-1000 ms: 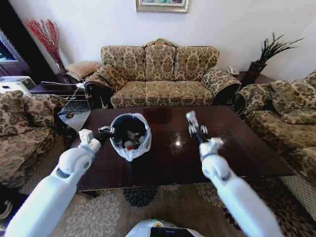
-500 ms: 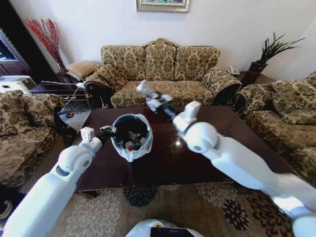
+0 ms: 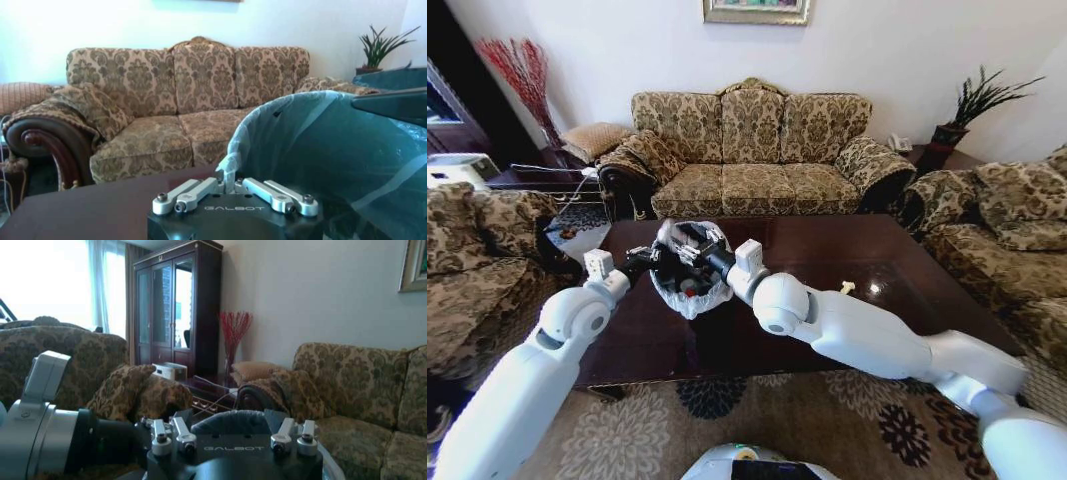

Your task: Move to the front of the table and place the trash on the table into the trash bin.

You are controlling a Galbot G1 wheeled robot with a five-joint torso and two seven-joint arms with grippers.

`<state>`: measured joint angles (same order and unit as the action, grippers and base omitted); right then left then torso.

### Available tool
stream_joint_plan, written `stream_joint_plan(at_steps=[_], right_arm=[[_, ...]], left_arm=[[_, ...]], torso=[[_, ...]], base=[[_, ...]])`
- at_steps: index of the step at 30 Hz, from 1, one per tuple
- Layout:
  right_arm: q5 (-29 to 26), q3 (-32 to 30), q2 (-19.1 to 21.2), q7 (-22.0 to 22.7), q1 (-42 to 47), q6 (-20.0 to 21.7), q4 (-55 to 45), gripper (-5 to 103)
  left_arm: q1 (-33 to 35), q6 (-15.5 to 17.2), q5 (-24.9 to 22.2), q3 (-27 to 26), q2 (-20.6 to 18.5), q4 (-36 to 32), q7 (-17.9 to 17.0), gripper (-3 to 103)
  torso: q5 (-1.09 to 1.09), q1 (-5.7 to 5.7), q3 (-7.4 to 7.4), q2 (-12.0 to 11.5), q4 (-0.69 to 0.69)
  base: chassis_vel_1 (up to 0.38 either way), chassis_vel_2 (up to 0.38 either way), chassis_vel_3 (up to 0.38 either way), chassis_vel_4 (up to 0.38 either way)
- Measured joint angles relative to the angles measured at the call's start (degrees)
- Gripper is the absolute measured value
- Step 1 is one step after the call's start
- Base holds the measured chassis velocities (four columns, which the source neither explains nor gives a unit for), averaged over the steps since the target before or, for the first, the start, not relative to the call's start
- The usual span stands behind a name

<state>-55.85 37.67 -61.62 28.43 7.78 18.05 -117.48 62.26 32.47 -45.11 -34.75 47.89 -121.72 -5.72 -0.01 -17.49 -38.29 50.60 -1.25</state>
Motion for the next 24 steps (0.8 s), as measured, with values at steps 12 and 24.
stream_joint_plan(at_steps=[12, 24], right_arm=[[3.0, -10.5, 10.8, 0.1, 4.6, -3.8, -0.2, 100], [7.1, -22.1, 21.8, 2.5, 21.5, -1.6, 2.5, 100]], left_arm=[[-0.4, 0.0, 0.0, -0.1, 0.3, 0.3, 0.0, 1], [0.4, -0.3, 0.4, -0.6, 2.0, -1.1, 0.1, 1]], torso=[[0.01, 0.00, 0.01, 0.0, -0.01], [0.00, 0.01, 0.01, 0.0, -0.02]], base=[[0.000, 0.000, 0.000, 0.000], [0.000, 0.000, 0.000, 0.000]])
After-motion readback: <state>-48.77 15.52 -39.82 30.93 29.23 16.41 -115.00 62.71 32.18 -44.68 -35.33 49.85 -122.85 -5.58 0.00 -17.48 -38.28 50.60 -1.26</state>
